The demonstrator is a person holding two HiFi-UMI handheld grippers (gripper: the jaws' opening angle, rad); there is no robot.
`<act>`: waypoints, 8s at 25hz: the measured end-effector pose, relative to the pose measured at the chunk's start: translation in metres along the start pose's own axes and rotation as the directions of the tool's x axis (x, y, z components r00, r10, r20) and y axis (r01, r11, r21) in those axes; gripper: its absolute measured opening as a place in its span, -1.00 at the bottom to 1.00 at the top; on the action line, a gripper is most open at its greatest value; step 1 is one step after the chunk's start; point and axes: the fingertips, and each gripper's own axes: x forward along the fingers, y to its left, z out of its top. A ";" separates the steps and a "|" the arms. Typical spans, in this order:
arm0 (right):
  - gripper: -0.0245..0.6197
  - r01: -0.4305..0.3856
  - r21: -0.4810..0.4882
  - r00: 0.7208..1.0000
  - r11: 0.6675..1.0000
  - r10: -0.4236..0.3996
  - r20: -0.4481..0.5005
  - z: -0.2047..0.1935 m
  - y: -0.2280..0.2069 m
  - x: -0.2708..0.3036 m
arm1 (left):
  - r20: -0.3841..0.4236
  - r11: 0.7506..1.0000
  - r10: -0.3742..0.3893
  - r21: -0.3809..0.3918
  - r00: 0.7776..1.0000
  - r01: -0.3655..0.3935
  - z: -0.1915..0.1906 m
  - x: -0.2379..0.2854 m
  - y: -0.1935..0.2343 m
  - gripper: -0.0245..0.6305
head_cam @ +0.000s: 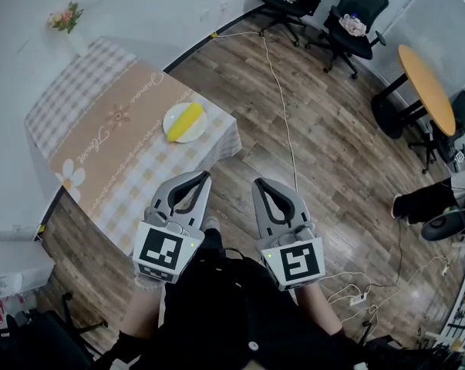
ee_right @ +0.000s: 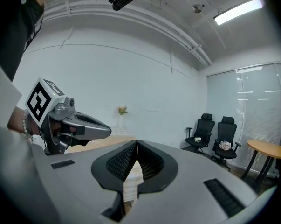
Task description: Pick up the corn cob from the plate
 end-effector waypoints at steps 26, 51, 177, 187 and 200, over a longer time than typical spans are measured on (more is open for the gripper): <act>-0.80 -0.010 -0.007 0.999 1.000 0.010 -0.041 0.007 -0.058 0.130 | -0.018 1.000 0.017 -0.023 1.000 -0.018 -0.009 0.090 0.112 -0.88; -0.80 -0.175 -0.040 0.984 0.984 0.175 0.006 0.025 -0.029 0.187 | -0.033 0.971 0.221 -0.090 0.975 -0.223 -0.018 0.055 0.167 -0.88; -0.80 -0.639 -0.120 0.769 0.760 0.624 -0.138 0.012 -0.056 0.347 | -0.550 0.895 0.240 -0.195 0.800 -0.402 -0.224 0.180 0.224 -0.12; -0.80 -0.641 -0.149 0.767 0.753 0.638 -0.072 0.029 -0.050 0.341 | -0.485 0.857 0.343 -0.190 0.805 -0.480 -0.182 0.152 0.228 -0.12; -0.80 -0.624 -0.179 0.777 0.760 0.628 -0.042 0.050 -0.045 0.330 | -0.368 0.833 0.446 -0.162 0.816 -0.529 -0.105 0.122 0.237 -0.12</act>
